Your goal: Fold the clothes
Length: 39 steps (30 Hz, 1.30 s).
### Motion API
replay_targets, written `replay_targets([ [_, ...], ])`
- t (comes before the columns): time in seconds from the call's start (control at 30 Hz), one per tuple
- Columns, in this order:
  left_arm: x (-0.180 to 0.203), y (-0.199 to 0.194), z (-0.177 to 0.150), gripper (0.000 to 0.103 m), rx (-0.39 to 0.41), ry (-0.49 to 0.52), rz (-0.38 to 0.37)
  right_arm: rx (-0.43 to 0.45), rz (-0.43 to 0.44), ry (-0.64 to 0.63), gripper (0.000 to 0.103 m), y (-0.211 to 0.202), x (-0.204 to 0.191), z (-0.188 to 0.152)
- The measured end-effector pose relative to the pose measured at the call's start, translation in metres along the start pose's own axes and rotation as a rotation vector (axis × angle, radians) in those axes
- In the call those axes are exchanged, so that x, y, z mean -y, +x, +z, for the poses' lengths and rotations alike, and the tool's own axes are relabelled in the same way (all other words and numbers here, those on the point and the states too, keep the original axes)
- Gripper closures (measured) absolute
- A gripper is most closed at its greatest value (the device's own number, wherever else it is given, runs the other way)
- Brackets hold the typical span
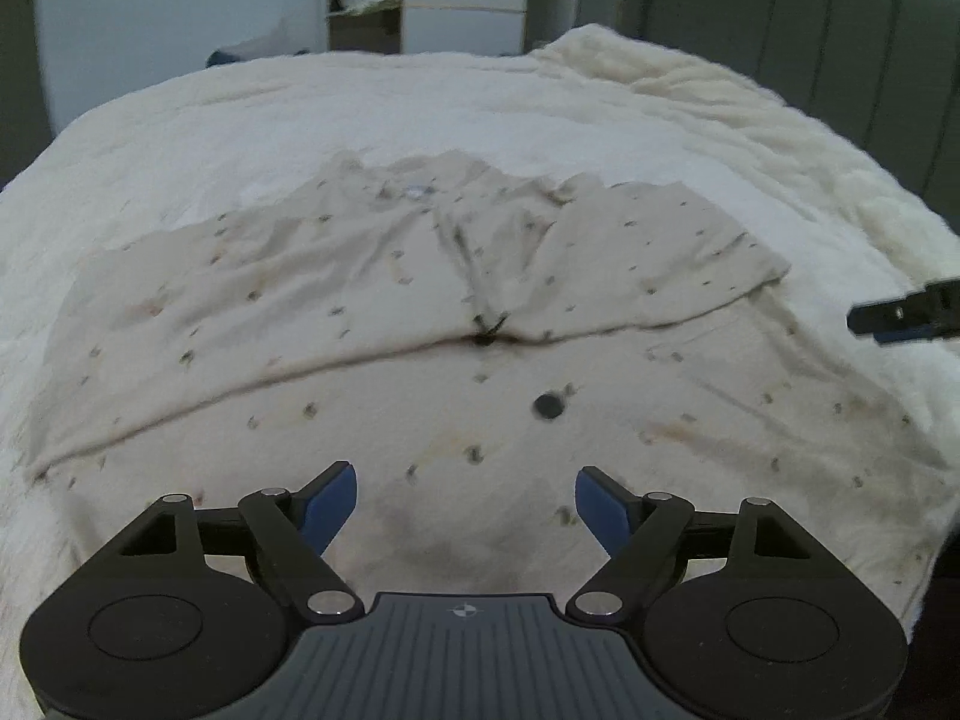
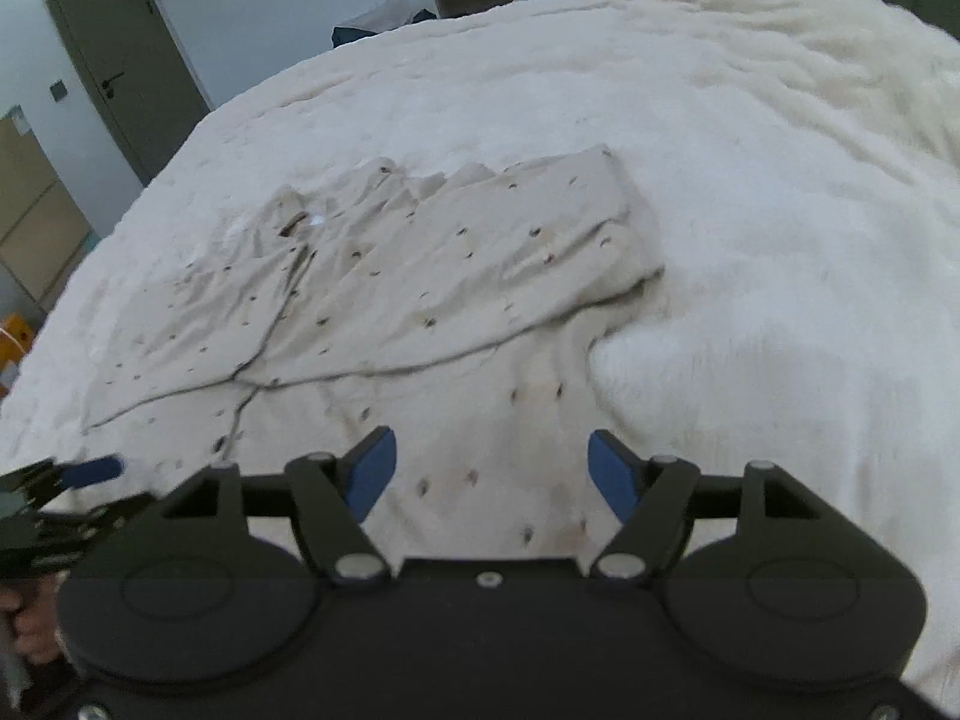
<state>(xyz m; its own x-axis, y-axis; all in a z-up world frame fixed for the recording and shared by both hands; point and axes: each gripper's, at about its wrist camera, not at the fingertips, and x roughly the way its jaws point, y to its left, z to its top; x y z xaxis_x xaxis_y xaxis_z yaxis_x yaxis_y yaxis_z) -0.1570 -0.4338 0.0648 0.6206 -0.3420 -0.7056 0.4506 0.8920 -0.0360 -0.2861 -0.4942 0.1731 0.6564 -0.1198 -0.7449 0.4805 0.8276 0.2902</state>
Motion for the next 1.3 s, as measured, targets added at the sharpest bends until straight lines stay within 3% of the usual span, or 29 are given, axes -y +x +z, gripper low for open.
replay_targets([
  [0.37, -0.008, 0.016, 0.019, 0.026, 0.038, 0.057, -0.031, -0.044, -0.056, -0.018, 0.033, -0.01, -0.026, -0.017],
  [0.57, -0.029, 0.022, 0.011, 0.026, 0.029, -0.004, -0.04, -0.012, -0.08, -0.133, 0.036, 0.025, -0.073, 0.018],
  [0.67, -0.036, 0.023, 0.011, 0.026, 0.028, -0.023, -0.026, 0.012, -0.073, -0.226, 0.042, 0.069, -0.122, 0.063],
  [0.83, -0.045, 0.023, 0.014, 0.026, 0.03, -0.073, -0.033, -0.044, -0.009, -0.187, 0.049, 0.146, -0.179, 0.12],
  [1.03, -0.052, 0.025, 0.014, 0.026, 0.02, -0.091, -0.041, -0.133, -0.099, -0.165, 0.055, 0.225, -0.214, 0.143],
  [1.13, -0.059, 0.024, 0.013, 0.026, 0.015, -0.109, -0.047, -0.172, -0.136, -0.179, 0.066, 0.247, -0.221, 0.14],
  [1.23, -0.064, 0.023, 0.012, 0.026, 0.011, -0.126, -0.059, -0.206, -0.146, -0.196, 0.09, 0.259, -0.223, 0.135],
  [1.27, -0.066, 0.023, 0.012, 0.026, 0.011, -0.133, -0.058, -0.201, -0.16, -0.208, 0.103, 0.259, -0.224, 0.136],
  [1.3, -0.066, 0.023, 0.012, 0.026, 0.012, -0.135, -0.053, -0.19, -0.175, -0.222, 0.103, 0.258, -0.225, 0.138],
])
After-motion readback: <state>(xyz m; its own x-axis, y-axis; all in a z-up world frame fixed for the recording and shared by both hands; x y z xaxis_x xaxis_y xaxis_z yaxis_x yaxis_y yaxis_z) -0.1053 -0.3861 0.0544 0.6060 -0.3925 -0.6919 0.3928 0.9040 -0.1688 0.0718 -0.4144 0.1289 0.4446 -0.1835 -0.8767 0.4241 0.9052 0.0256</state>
